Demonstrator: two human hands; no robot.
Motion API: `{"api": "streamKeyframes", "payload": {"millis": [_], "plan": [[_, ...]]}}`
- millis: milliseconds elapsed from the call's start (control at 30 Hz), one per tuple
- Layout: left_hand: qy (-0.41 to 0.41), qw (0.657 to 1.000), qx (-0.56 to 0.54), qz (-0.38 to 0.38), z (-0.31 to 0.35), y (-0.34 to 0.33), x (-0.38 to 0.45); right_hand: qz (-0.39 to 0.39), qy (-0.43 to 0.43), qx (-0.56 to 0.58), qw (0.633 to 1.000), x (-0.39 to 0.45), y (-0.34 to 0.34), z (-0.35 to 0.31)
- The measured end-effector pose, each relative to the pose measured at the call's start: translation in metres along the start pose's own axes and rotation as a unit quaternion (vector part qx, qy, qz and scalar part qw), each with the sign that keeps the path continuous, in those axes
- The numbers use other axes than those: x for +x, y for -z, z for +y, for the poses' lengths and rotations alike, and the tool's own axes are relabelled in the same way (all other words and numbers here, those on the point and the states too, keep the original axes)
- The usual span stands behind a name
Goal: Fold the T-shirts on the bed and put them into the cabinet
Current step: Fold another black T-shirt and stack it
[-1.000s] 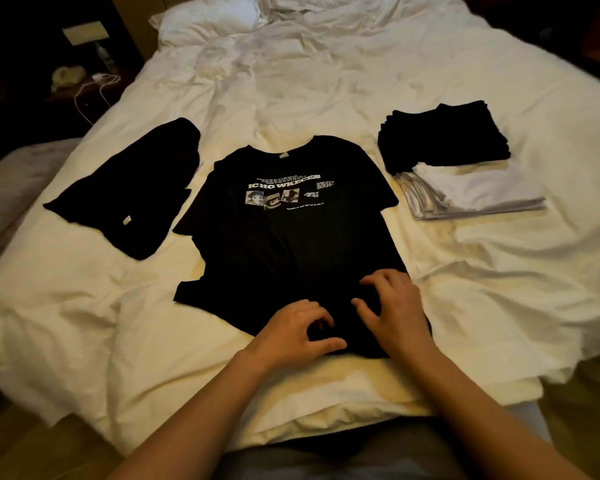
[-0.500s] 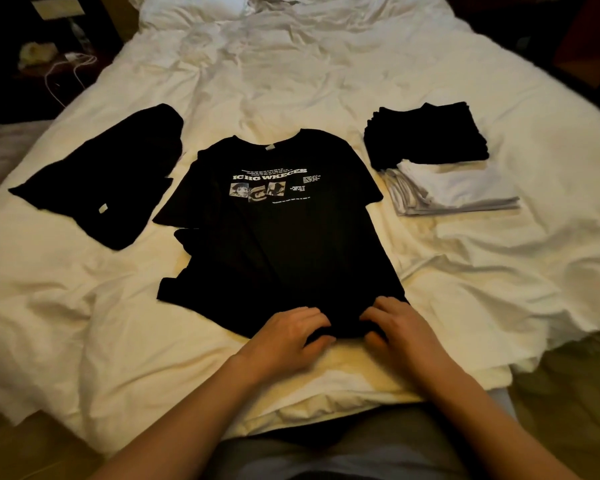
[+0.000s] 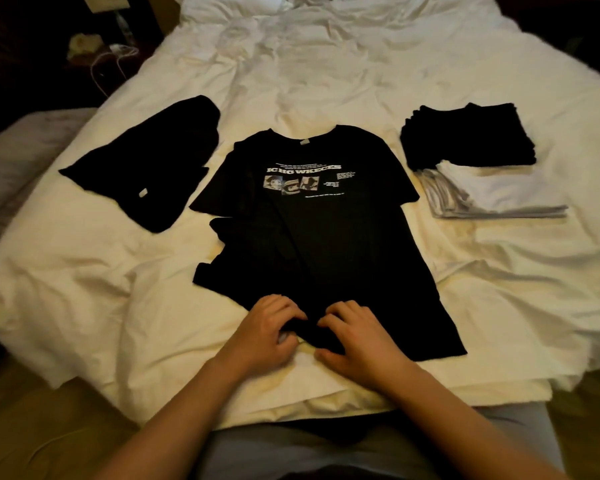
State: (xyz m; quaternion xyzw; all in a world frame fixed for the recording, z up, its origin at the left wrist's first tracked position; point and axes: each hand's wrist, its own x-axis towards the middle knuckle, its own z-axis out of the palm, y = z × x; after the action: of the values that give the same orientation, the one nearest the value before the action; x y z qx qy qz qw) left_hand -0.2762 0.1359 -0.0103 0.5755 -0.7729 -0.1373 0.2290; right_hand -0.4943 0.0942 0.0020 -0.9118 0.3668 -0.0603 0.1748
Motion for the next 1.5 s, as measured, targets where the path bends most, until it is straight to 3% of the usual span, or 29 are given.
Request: {"api": "streamKeyframes", "payload": {"millis": [467, 633, 767, 900, 1100, 1167, 1267, 1333, 1400, 1500], "plan": [[0.163, 0.970, 0.136, 0.114, -0.078, 0.042, -0.021, 0.047, 0.046, -0.086, 0.994, 0.072, -0.037, -0.066], [0.120, 0.979, 0.103, 0.127, -0.086, 0.055, -0.029, 0.053, 0.034, -0.094, 0.994, 0.091, -0.034, -0.067], [0.091, 0.984, 0.091, 0.124, -0.089, 0.062, -0.042, 0.051, 0.072, -0.118, 0.989, 0.097, -0.036, -0.071], [0.104, 0.986, 0.014, 0.127, -0.080, 0.072, -0.065, 0.051, 0.091, -0.047, 0.993, 0.094, -0.029, -0.083], [0.115, 0.981, -0.012, 0.154, -0.064, 0.073, -0.102, -0.037, 0.109, -0.033, 0.993, 0.081, -0.023, -0.096], [0.142, 0.966, -0.032, 0.214, -0.061, 0.070, -0.105, -0.030, 0.119, -0.023, 0.992, 0.079, -0.028, -0.099], [0.291, 0.909, -0.068, 0.290, -0.058, 0.067, -0.098, -0.005, 0.133, -0.016, 0.991, 0.080, -0.035, -0.108], [0.393, 0.880, -0.093, 0.251, -0.057, 0.070, -0.092, 0.006, 0.141, -0.014, 0.990, 0.084, -0.037, -0.115], [0.432, 0.875, -0.100, 0.196, -0.058, 0.073, -0.087, 0.012, 0.148, -0.010, 0.989, 0.088, -0.038, -0.121], [0.446, 0.841, -0.206, 0.227, -0.063, 0.079, -0.083, 0.024, 0.155, 0.015, 0.988, 0.091, -0.034, -0.127]]}}
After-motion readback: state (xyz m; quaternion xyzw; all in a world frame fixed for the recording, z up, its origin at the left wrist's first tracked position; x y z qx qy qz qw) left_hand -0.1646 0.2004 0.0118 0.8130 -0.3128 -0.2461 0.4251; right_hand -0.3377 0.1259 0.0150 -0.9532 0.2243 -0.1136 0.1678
